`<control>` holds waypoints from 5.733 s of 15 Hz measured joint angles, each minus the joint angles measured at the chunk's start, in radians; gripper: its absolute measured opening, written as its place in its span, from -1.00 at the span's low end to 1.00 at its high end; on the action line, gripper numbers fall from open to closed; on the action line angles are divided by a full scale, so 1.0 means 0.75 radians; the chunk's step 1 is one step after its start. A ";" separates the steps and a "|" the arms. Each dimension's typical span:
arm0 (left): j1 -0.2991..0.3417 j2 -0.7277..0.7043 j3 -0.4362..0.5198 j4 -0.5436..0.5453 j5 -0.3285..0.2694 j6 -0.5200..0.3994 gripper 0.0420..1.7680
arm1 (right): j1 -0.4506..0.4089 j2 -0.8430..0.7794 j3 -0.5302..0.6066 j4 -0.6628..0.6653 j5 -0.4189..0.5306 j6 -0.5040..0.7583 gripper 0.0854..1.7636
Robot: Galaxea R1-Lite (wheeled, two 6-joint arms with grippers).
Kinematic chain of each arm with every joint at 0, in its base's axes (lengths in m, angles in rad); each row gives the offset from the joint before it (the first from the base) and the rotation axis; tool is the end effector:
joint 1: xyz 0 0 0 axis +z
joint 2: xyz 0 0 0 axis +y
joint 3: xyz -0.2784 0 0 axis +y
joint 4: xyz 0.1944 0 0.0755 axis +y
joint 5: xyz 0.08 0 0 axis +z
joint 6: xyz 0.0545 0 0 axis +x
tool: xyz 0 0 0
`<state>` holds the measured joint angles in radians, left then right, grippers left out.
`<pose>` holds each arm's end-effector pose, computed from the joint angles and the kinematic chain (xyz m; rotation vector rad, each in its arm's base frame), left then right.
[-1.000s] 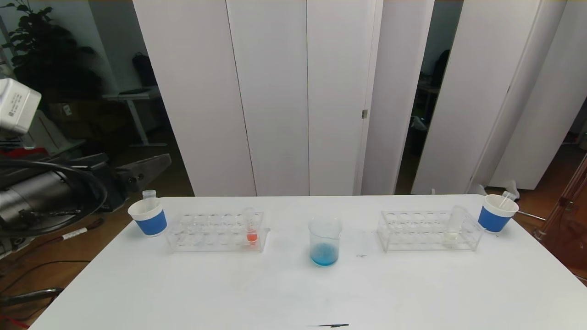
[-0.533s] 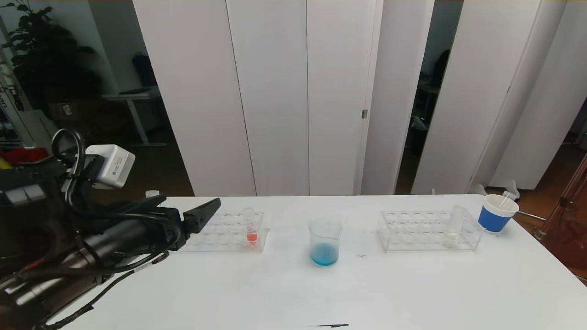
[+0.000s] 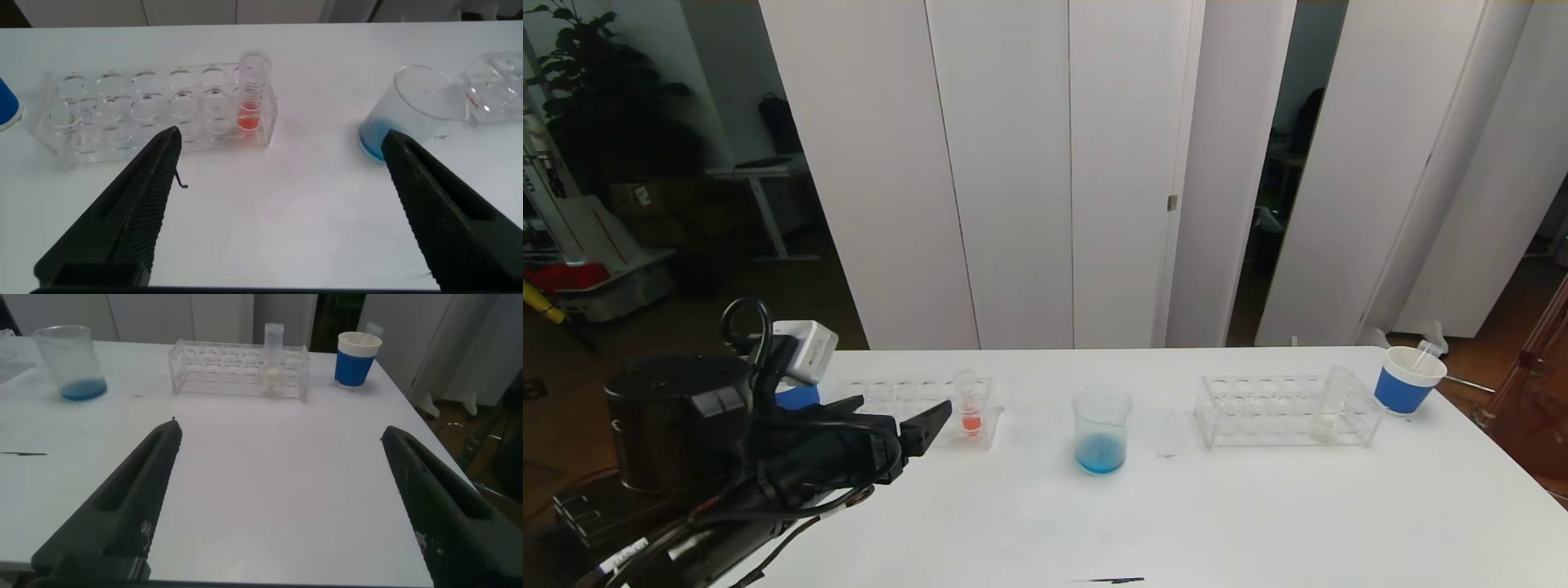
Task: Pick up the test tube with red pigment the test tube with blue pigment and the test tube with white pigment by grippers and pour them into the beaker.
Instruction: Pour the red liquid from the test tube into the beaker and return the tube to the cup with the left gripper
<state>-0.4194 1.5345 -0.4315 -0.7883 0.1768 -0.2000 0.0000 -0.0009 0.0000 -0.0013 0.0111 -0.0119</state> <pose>0.2524 -0.1020 0.0974 -0.1049 0.3241 -0.2093 0.0504 0.0006 0.0757 -0.0119 -0.0023 0.0111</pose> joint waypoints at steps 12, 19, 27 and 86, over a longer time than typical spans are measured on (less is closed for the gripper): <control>0.007 0.521 -0.079 -0.424 0.150 0.001 0.98 | 0.000 0.000 0.000 0.000 0.001 0.000 0.98; 0.008 0.673 -0.194 -0.491 0.206 0.005 0.98 | 0.000 -0.001 0.000 0.000 0.001 0.001 0.98; 0.030 0.882 -0.396 -0.513 0.300 0.006 0.98 | 0.000 0.000 0.000 0.000 0.001 0.000 0.98; -0.033 0.121 -0.506 0.036 0.058 0.109 -0.38 | 0.000 -0.001 0.000 0.000 0.001 0.000 0.98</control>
<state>-0.4440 1.6255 -0.8106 -0.7615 0.2202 -0.1183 0.0000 -0.0013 0.0000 -0.0013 0.0115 -0.0119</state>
